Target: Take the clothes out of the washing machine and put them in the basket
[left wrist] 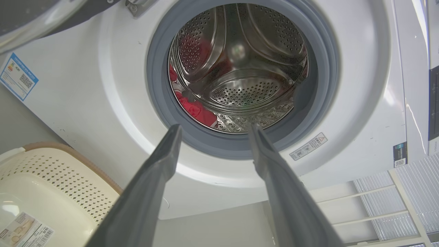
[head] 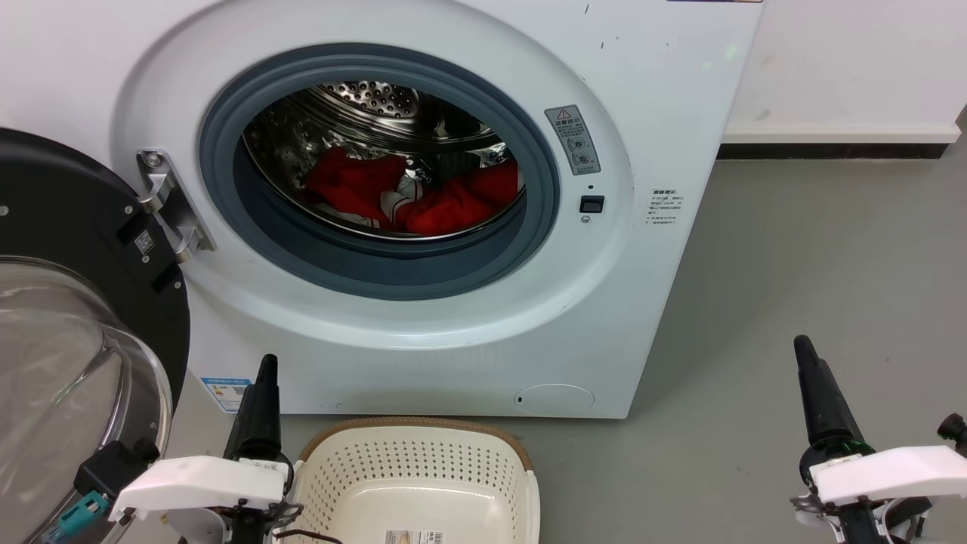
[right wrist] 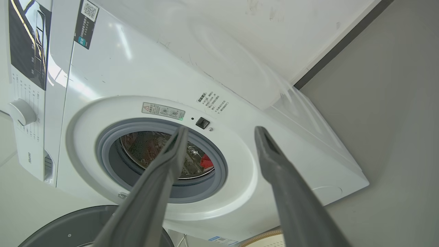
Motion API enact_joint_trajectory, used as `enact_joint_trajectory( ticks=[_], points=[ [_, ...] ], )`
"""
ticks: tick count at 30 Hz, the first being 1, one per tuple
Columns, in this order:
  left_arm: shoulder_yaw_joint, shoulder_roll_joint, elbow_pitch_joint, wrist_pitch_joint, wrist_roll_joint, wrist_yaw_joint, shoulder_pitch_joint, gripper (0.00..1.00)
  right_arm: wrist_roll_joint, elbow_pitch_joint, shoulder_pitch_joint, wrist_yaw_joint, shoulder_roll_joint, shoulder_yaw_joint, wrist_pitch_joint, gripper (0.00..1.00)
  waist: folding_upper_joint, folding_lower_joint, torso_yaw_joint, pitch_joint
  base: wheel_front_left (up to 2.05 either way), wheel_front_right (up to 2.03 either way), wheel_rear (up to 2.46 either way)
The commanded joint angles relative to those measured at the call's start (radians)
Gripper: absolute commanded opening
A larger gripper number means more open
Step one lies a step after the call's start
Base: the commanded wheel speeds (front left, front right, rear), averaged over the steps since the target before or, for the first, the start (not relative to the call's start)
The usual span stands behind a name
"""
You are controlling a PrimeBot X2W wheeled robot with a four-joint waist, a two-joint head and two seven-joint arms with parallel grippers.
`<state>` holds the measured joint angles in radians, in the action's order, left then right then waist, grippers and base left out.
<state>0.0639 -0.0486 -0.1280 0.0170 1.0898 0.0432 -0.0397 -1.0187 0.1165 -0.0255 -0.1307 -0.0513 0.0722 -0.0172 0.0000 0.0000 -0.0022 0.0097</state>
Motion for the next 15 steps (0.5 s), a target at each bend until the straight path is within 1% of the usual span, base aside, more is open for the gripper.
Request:
enact_joint_trajectory(
  ticks=[1,7,11,12,15],
  points=[
    [-0.005,-0.002,0.024,0.010,-0.038,-0.005,-0.003,1.00,0.047,-0.030,-0.003,0.000,0.000,-0.005,-0.010,1.00,0.0000,0.0000,0.000,0.000,0.00,0.00,0.00],
    [-0.015,-0.002,0.043,0.033,-0.136,-0.019,0.006,1.00,0.173,-0.058,0.012,0.000,0.000,-0.015,-0.032,1.00,0.0000,0.0000,-0.001,0.001,0.00,0.00,0.00],
    [-0.023,-0.002,0.053,0.047,-0.196,-0.025,0.015,1.00,0.230,-0.065,0.021,0.000,0.000,-0.013,-0.046,1.00,0.0000,0.0000,-0.001,0.002,0.00,0.00,0.00],
    [-0.027,-0.002,0.057,0.057,-0.236,-0.031,0.022,1.00,0.273,-0.070,0.028,0.000,0.000,-0.016,-0.057,1.00,0.0000,0.0000,-0.001,0.002,0.00,0.00,0.00],
    [-0.032,-0.002,0.062,0.067,-0.274,-0.036,0.027,1.00,0.318,-0.078,0.034,0.000,0.000,-0.020,-0.067,1.00,0.0000,0.0000,-0.001,0.001,0.00,0.00,0.00]
  ],
)
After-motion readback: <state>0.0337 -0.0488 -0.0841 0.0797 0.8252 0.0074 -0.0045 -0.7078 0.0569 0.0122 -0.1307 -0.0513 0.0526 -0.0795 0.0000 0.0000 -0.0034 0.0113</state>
